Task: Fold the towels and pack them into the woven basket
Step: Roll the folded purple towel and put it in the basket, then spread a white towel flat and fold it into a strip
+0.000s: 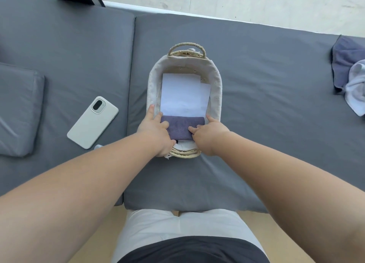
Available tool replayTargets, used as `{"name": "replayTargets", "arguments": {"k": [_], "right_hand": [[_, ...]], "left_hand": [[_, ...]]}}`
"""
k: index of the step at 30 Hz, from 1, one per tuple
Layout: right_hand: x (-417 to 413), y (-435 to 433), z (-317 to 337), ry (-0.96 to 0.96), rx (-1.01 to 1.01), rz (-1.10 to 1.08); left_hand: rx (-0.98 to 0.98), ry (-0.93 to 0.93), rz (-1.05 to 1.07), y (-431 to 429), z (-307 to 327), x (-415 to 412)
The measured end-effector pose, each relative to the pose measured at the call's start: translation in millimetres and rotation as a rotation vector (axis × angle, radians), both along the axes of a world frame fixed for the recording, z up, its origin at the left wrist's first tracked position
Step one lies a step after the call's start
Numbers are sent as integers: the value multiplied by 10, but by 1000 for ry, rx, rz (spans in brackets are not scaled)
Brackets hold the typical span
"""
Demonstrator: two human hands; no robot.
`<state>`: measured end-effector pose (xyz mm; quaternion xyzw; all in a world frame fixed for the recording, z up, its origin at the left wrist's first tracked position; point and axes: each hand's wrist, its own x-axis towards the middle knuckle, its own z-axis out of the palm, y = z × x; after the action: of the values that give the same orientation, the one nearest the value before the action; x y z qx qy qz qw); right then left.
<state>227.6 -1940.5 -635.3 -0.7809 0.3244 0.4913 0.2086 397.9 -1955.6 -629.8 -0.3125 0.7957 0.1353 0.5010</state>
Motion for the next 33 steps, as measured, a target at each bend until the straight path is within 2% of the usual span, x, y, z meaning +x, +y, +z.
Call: {"name": "replayTargets", "arguments": {"k": [8, 13, 16, 21, 26, 28, 33], "right_hand": [[87, -80, -131, 139, 75, -35], [127, -66, -33, 123, 97, -53], [109, -16, 63, 33, 33, -63], [-111, 259, 314, -157, -57, -220], [-427, 581, 690, -468, -235, -619], [-572, 744, 900, -504, -307, -758], [-919, 1073, 1172, -442, -389, -802]], "left_hand": [[-3, -84, -62, -39, -78, -35], [3, -79, -33, -30, -82, -83], [17, -36, 4, 18, 14, -11], [104, 213, 358, 200, 383, 227], [-122, 492, 664, 535, 751, 250], [-232, 572, 809, 732, 954, 164], [-372, 623, 949, 1247, 1304, -102]]}}
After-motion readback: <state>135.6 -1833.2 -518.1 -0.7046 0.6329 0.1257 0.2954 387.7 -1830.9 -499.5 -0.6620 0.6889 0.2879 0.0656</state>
